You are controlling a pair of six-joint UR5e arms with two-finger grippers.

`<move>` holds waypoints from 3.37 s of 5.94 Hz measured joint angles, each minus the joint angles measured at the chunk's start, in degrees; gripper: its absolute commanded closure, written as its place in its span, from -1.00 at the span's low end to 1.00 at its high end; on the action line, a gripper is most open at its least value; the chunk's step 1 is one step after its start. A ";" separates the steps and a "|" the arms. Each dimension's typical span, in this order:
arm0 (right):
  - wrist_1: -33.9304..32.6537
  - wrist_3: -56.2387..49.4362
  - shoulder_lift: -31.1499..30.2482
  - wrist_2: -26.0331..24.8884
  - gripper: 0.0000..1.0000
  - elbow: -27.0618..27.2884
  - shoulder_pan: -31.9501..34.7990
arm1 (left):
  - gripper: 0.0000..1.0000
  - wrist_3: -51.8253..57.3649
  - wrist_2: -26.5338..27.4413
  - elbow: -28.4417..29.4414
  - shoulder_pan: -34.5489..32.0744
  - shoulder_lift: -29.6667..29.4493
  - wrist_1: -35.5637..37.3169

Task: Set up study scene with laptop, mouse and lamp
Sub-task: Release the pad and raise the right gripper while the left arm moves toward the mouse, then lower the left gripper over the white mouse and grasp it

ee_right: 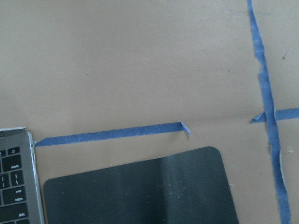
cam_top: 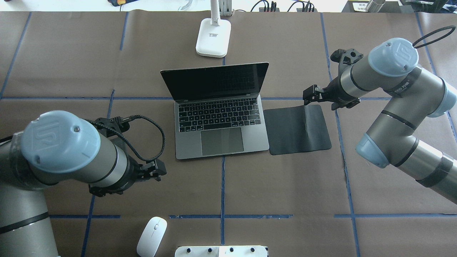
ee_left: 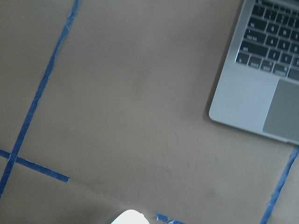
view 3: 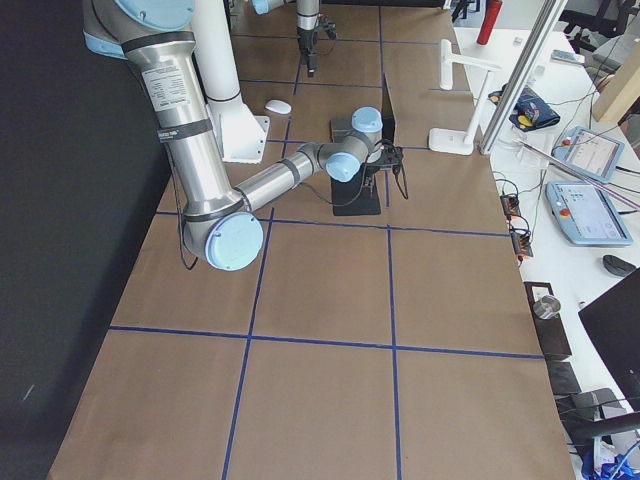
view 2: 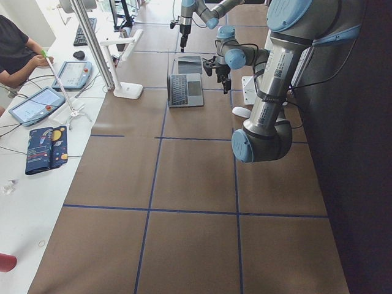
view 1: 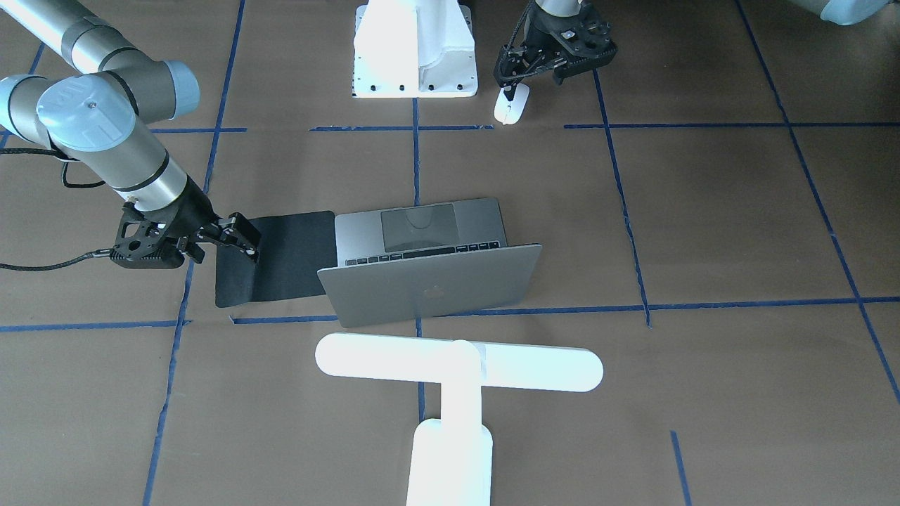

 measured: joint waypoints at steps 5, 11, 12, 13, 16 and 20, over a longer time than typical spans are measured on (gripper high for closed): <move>-23.38 -24.86 -1.26 0.11 -1.00 9.47 8.40 | -1.00 1.66 9.94 2.48 16.63 10.28 -14.78; -24.04 -25.98 -1.81 0.05 -1.00 9.66 9.12 | -1.00 2.34 9.90 12.55 17.59 9.69 -23.51; -24.04 -25.97 -1.86 0.05 -1.00 9.66 9.25 | -1.00 2.34 9.86 12.81 17.72 9.54 -23.63; -24.07 -25.99 -1.87 0.04 -1.00 9.62 9.31 | -0.61 2.34 9.84 12.88 17.82 9.31 -23.64; -24.13 -25.97 -1.81 0.05 -1.00 9.54 9.46 | 0.84 2.26 9.76 12.75 17.83 8.35 -23.50; -24.11 -26.03 -1.72 0.26 -1.00 9.54 9.93 | 0.96 2.31 9.33 7.93 14.45 7.63 -19.05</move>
